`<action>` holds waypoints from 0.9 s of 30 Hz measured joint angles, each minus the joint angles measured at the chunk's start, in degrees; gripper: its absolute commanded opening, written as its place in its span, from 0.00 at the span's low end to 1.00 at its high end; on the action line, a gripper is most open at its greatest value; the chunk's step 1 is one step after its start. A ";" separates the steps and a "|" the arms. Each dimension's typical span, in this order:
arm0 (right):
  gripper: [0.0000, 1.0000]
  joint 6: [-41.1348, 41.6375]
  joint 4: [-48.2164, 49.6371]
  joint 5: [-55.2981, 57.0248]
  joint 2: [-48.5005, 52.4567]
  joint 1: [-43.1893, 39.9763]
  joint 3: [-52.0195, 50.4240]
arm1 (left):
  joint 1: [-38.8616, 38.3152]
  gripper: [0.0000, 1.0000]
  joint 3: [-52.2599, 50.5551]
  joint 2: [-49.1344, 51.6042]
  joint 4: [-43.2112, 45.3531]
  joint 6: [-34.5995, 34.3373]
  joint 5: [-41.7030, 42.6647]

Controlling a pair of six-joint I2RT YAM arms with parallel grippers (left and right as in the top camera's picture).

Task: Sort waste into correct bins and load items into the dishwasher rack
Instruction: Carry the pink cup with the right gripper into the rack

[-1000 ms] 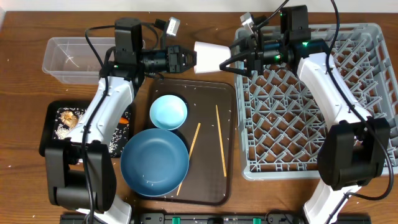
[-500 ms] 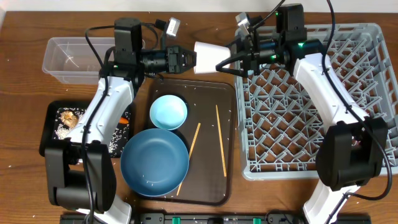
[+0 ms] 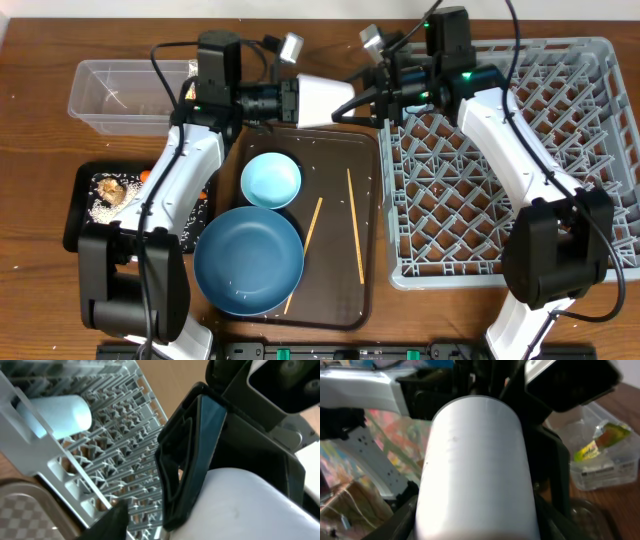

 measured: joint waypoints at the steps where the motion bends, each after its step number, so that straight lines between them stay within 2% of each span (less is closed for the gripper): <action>1: 0.32 0.00 0.00 -0.33 0.00 -0.22 0.00 | -0.02 0.50 0.00 0.00 0.15 -0.13 -0.37; 8: 0.31 0.96 -0.02 -0.39 0.00 -1.55 0.00 | 0.00 0.51 0.00 0.00 0.15 -0.33 -1.64; 19: 0.30 2.25 -0.90 1.27 0.00 -8.83 0.00 | 0.04 0.52 0.00 0.00 0.20 -0.35 -3.19; 21: 0.32 3.21 -1.03 3.52 0.00 -10.12 0.00 | 0.11 0.52 0.00 0.00 0.20 -0.33 -3.61; 27: 0.31 10.05 -1.14 20.41 0.00 -13.11 0.00 | 0.04 0.52 0.00 0.00 0.15 -0.31 -3.54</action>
